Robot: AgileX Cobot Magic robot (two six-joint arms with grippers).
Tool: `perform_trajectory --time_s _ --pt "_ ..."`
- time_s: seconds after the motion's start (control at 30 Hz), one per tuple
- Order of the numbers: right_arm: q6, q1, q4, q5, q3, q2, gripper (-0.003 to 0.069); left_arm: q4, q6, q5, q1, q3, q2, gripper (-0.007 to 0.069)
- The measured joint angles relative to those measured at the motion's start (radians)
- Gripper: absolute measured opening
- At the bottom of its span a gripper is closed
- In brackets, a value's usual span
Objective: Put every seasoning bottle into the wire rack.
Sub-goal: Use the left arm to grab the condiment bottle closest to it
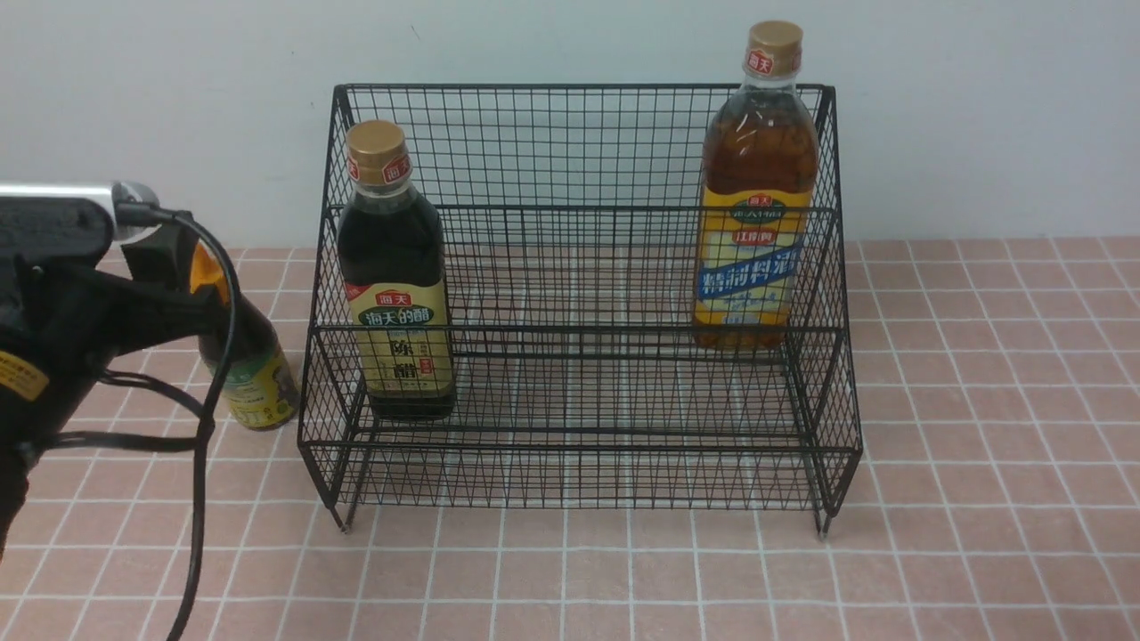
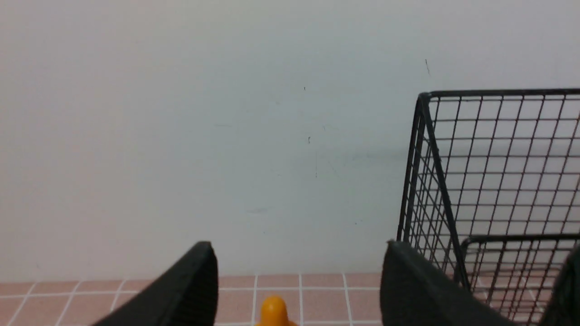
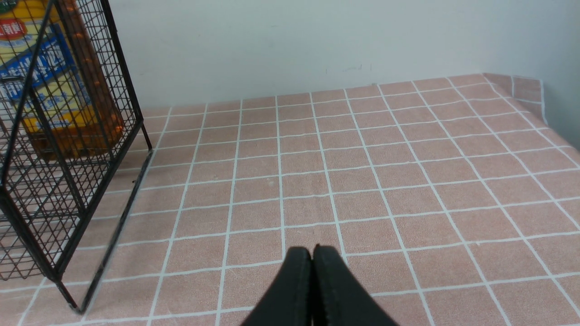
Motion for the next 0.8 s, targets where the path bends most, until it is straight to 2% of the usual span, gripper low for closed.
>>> perform_trajectory --time_s 0.5,0.8 --pt "0.000 0.000 0.000 0.000 0.000 0.000 -0.0015 -0.015 0.003 0.029 0.002 -0.140 0.207 0.0449" --pt "0.000 0.000 0.000 0.000 0.000 0.000 -0.0015 -0.084 0.003 0.021 0.011 -0.177 0.347 0.0449"
